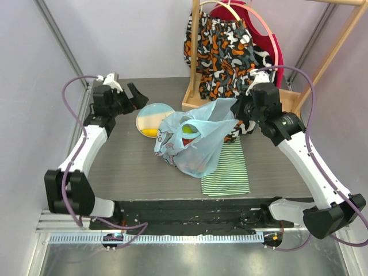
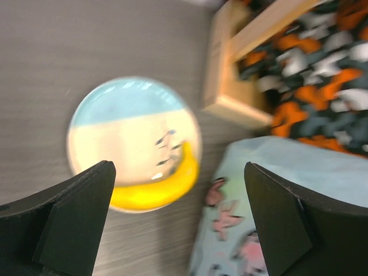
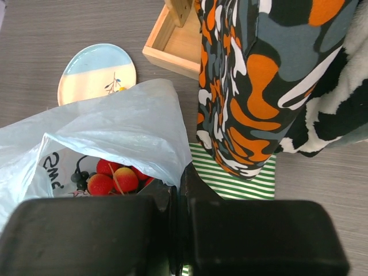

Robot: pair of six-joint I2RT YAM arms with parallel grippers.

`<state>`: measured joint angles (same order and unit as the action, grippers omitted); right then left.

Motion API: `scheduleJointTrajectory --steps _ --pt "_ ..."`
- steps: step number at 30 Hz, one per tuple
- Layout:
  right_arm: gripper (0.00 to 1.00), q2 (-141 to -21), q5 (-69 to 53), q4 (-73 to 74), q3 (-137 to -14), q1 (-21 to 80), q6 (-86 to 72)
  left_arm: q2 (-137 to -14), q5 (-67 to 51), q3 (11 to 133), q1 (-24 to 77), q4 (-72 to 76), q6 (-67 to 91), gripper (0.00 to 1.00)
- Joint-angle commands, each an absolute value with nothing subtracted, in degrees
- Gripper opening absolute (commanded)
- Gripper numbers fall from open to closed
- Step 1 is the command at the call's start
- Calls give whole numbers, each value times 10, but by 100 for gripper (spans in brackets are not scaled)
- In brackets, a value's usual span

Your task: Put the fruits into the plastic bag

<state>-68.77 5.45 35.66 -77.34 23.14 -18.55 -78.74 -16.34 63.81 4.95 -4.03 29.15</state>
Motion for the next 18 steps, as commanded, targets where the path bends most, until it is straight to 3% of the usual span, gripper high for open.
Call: scheduleJointTrajectory --steps 1,7,18 --pt "1 -682 91 331 -787 230 -165 -883 -159 690 43 -138 207 97" --pt "1 -684 92 331 -788 229 -156 -1022 -179 808 88 -314 -30 91" --pt "1 -685 85 330 -786 226 -157 -1075 -249 830 105 -346 -166 92"
